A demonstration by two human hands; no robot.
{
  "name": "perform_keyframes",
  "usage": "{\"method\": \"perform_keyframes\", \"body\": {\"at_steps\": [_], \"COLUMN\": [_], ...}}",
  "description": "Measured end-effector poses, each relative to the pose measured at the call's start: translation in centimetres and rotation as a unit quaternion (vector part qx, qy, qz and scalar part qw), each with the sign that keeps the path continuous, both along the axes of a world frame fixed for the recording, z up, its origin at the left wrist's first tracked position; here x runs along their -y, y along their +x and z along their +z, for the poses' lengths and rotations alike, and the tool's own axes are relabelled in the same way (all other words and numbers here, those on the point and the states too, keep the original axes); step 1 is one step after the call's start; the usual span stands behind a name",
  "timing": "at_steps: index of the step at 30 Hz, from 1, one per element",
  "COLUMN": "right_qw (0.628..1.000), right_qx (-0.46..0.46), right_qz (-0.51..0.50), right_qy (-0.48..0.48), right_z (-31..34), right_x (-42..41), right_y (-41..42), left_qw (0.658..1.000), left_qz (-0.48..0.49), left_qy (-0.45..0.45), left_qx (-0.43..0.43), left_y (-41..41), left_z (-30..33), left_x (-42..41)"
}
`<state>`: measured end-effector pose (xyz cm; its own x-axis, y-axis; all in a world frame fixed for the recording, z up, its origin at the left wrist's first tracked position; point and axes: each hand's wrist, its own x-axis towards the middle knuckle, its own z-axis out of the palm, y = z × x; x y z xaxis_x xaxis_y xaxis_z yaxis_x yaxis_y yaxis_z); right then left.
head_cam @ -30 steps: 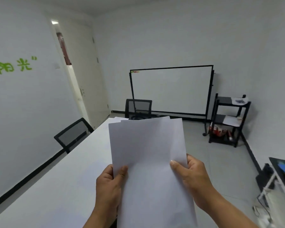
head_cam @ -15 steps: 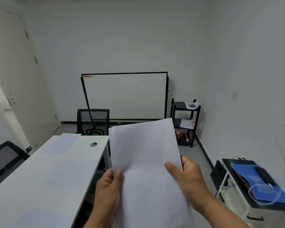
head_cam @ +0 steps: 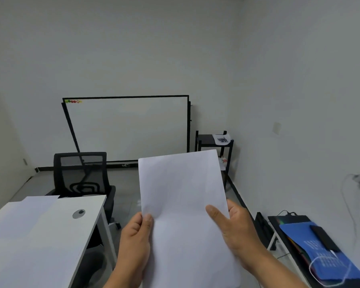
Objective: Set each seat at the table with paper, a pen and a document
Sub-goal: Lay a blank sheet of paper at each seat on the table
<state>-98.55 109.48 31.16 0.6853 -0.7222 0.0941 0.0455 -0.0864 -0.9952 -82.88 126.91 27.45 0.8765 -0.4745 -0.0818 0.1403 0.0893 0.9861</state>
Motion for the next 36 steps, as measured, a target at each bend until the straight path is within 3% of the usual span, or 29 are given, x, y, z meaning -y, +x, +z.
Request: {"method": "perform_keyframes", "body": {"at_steps": [13, 22, 36], "right_qw": [0.999, 0.998, 0.994], "right_qx": [0.036, 0.05, 0.073], "right_qz": [0.024, 0.019, 0.026], "right_qy": [-0.029, -0.011, -0.079], "right_z": [0.1, 0.5, 5.0], "right_x": [23.6, 31.5, 43.8], "right_y": [9.1, 18.0, 43.0], "left_qw": [0.998, 0.997, 0.99], "left_qz": [0.012, 0.047, 0.082], "left_qy": [0.01, -0.004, -0.076], "left_qx": [0.057, 0.063, 0.083], "left_y": [7.1, 14.6, 39.5], "left_z": [3.3, 4.0, 6.9], "left_x": [21.6, 29.3, 41.6]}}
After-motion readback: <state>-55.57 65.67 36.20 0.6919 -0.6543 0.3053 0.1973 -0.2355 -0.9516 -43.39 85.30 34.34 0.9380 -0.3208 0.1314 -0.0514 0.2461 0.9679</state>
